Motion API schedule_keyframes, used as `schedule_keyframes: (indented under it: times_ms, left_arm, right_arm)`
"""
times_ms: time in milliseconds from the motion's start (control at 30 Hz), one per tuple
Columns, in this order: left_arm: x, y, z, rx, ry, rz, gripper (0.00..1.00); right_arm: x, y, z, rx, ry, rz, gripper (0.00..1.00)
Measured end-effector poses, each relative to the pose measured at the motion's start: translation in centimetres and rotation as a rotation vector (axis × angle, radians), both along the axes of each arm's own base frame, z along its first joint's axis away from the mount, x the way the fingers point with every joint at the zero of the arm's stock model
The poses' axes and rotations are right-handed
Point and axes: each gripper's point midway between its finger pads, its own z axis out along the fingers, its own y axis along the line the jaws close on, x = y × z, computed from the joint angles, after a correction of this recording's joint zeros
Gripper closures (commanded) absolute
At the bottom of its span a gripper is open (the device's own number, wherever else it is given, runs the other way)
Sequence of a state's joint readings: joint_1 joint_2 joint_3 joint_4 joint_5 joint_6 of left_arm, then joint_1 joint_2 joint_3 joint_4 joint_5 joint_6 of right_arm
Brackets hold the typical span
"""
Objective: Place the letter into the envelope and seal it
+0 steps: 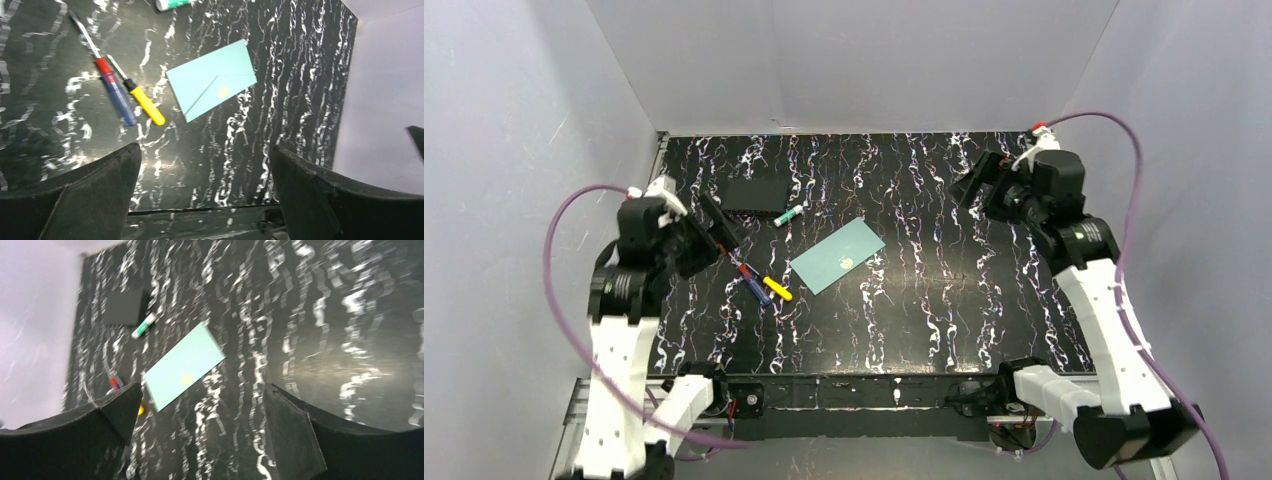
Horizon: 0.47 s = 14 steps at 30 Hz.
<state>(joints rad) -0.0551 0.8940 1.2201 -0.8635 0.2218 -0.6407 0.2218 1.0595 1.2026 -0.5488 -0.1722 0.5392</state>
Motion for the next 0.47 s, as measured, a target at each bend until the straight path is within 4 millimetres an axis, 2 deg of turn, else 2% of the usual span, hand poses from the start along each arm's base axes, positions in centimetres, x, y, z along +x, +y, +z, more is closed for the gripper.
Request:
schedule_keyframes:
  times_ms: [133,233,333,467]
  left_arm:
    - [-4.4,2.3,2.1,0.120,-0.117,0.041,0.02]
    - [-6.7,4.1,4.1,0.200,-0.208,0.088,0.02]
    - [-7.9,5.2,4.9,0.260,-0.233,0.116,0.02]
    - [-7.9,5.8,4.3,0.306,-0.212,0.111,0.02]
  right_arm:
    - [-1.4,-4.0,3.0,-0.141,-0.110,-0.136,0.01]
    - [-2.3,-6.3,4.8,-0.215,-0.162,-0.218,0.01]
    - [-3.0,-8.4,6.2,-0.287,-0.196,-0.290,0.01]
    - [-3.4,-10.4,6.3,-0.374,-0.187,-0.360,0.01]
